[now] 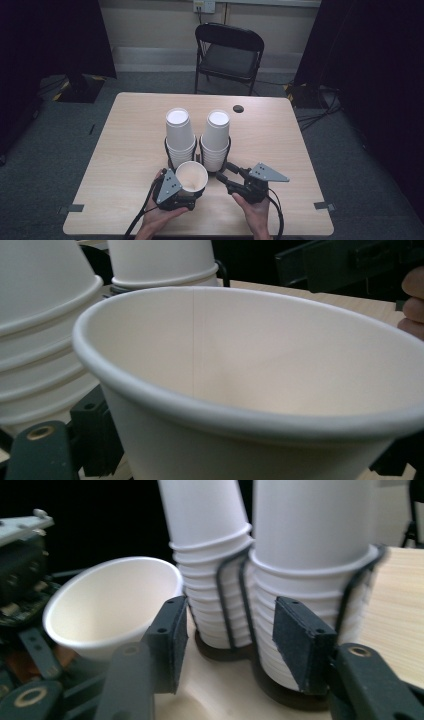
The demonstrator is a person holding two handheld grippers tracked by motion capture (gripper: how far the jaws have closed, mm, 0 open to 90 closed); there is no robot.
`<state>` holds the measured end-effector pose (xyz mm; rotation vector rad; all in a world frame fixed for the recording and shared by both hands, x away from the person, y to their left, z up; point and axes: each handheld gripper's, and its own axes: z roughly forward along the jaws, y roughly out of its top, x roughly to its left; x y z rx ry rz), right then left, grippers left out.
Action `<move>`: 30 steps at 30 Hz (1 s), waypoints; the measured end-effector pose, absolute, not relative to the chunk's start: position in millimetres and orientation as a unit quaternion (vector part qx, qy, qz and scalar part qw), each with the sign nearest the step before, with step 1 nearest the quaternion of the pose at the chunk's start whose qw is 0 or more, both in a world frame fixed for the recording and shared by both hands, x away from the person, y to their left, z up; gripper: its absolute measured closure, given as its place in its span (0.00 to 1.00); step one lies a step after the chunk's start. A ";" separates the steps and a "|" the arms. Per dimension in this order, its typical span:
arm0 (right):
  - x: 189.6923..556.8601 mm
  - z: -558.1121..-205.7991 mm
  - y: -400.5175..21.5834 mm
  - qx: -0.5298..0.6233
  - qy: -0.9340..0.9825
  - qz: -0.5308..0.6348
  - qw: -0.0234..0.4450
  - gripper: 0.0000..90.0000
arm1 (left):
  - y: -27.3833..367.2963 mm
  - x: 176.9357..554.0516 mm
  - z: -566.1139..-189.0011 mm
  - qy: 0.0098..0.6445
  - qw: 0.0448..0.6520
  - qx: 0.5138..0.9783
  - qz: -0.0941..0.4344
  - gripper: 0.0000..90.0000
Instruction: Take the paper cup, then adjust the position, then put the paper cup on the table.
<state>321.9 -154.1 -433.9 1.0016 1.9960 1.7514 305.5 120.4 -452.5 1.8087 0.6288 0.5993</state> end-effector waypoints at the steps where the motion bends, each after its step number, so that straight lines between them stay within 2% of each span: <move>1: 321.7 -436.0 -156.3 0.353 0.694 0.609 0.152 0.51 | 120.4 305.5 -452.5 0.264 0.538 0.760 0.252 0.14; 15: 318.0 -456.0 -179.9 0.401 0.676 0.581 0.211 0.36 | 161.3 304.5 -447.4 0.314 0.553 0.728 0.255 0.14; 16: 317.7 -459.0 -183.6 0.407 0.669 0.582 0.218 0.32 | 168.4 306.2 -447.3 0.321 0.555 0.724 0.254 0.14; 21: 318.1 -464.1 -191.1 0.421 0.658 0.583 0.224 0.27 | 184.5 309.8 -446.1 0.339 0.562 0.710 0.254 0.14; 25: 319.5 -471.3 -199.7 0.425 0.657 0.585 0.212 0.17 | 201.9 318.6 -447.5 0.399 0.559 0.679 0.262 0.14; 30: 320.9 -478.7 -205.2 0.445 0.655 0.569 0.222 0.16 | 219.8 324.8 -445.3 0.417 0.560 0.662 0.271 0.14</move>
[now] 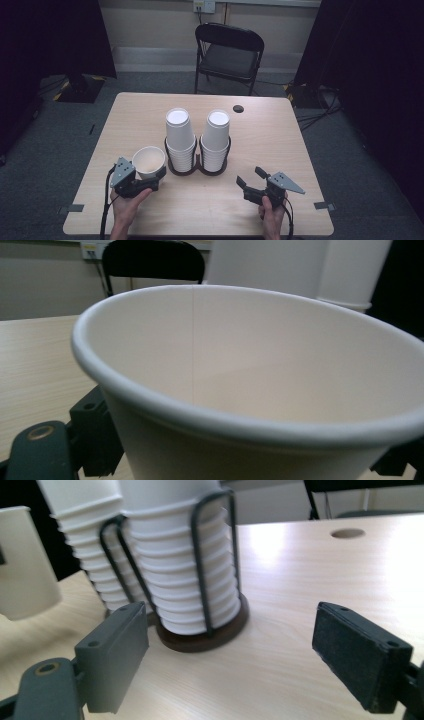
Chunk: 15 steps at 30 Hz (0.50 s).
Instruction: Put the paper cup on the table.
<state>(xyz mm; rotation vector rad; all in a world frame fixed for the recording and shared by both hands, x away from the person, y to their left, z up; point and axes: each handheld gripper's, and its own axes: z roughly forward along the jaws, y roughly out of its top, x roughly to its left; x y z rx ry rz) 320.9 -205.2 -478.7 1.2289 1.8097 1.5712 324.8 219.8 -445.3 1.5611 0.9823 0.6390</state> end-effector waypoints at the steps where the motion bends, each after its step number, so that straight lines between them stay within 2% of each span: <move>1: 320.6 -479.8 -206.3 0.448 0.656 0.564 0.227 0.16 | 219.8 324.8 -445.3 0.417 0.560 0.662 0.271 0.14; 6: 318.7 -484.2 -210.3 0.445 0.667 0.551 0.233 0.16 | 234.2 334.7 -439.4 0.432 0.554 0.652 0.287 0.14; 15: 315.1 -491.8 -212.8 0.451 0.653 0.548 0.265 0.16 | 236.9 352.5 -434.1 0.433 0.539 0.654 0.306 0.14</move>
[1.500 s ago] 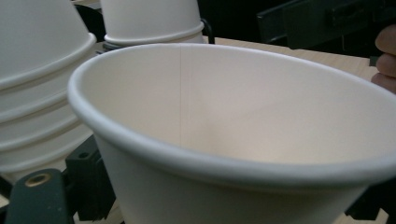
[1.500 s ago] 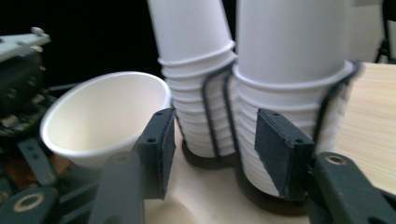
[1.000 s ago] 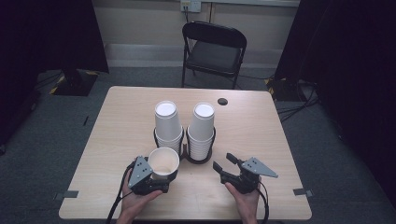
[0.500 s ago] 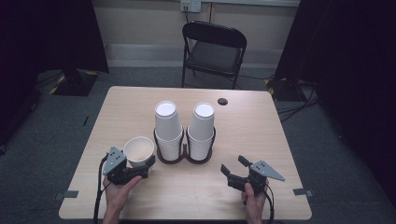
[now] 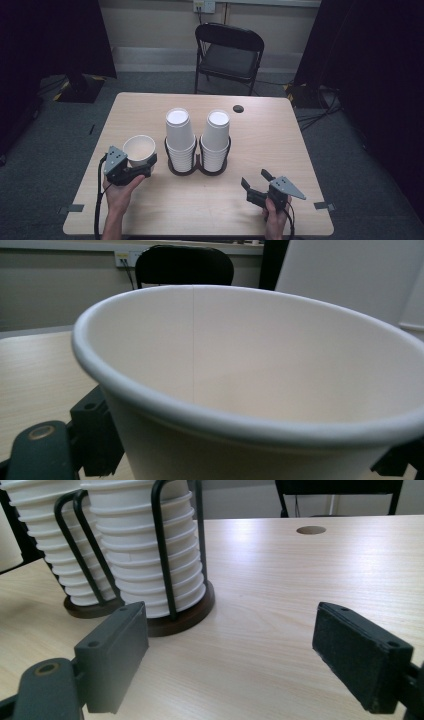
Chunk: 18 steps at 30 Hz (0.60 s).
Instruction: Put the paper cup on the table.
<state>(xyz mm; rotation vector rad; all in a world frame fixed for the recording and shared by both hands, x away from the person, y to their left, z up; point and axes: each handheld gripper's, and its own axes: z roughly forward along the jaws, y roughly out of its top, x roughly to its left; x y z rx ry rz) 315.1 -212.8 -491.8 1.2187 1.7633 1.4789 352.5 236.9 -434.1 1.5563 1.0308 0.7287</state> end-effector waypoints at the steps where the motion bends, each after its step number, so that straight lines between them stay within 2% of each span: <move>1: 314.8 -494.6 -213.3 0.452 0.652 0.547 0.266 0.16 | 238.5 357.8 -432.7 0.433 0.535 0.656 0.310 0.14; 18: 308.4 -494.8 -210.2 0.442 0.648 0.546 0.295 0.15 | 245.5 402.7 -451.5 0.452 0.517 0.658 0.310 0.13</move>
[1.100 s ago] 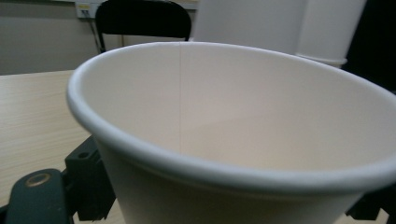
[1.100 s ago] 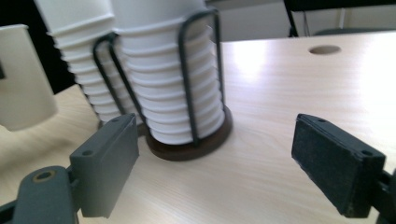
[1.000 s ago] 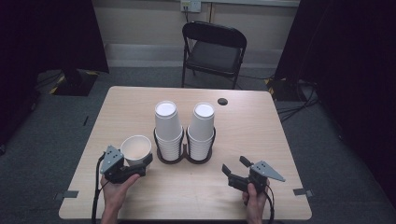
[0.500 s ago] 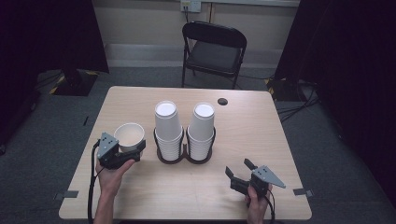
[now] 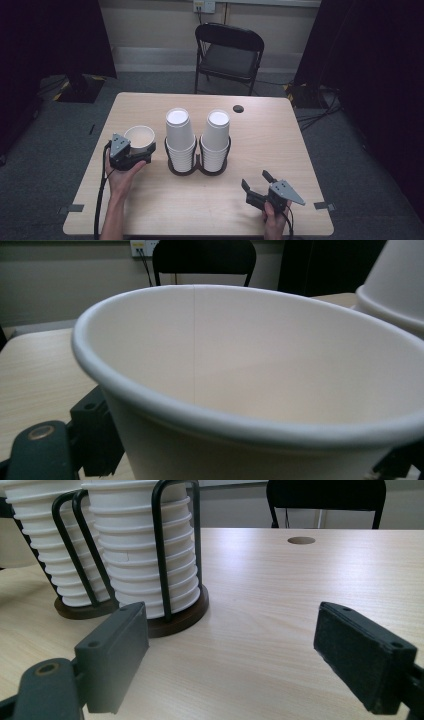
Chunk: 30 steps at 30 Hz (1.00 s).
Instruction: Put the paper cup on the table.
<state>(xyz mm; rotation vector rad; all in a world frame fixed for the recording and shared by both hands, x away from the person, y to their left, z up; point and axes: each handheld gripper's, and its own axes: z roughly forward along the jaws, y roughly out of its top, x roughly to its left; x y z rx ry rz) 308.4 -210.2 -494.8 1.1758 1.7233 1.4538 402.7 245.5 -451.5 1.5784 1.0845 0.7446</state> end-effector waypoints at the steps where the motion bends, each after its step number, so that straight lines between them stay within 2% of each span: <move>1: 309.2 -494.8 -209.9 0.441 0.649 0.545 0.294 0.15 | 245.5 402.7 -451.5 0.452 0.517 0.658 0.310 0.13; 11: 310.9 -494.5 -209.6 0.436 0.659 0.543 0.284 0.15 | 248.4 426.5 -475.7 0.470 0.507 0.668 0.276 0.12; 21: 312.8 -494.3 -208.3 0.435 0.666 0.540 0.275 0.16 | 243.0 428.3 -484.6 0.478 0.493 0.674 0.272 0.12; 30: 314.0 -494.3 -207.3 0.429 0.674 0.538 0.269 0.15 | 239.2 427.3 -489.4 0.469 0.460 0.697 0.287 0.16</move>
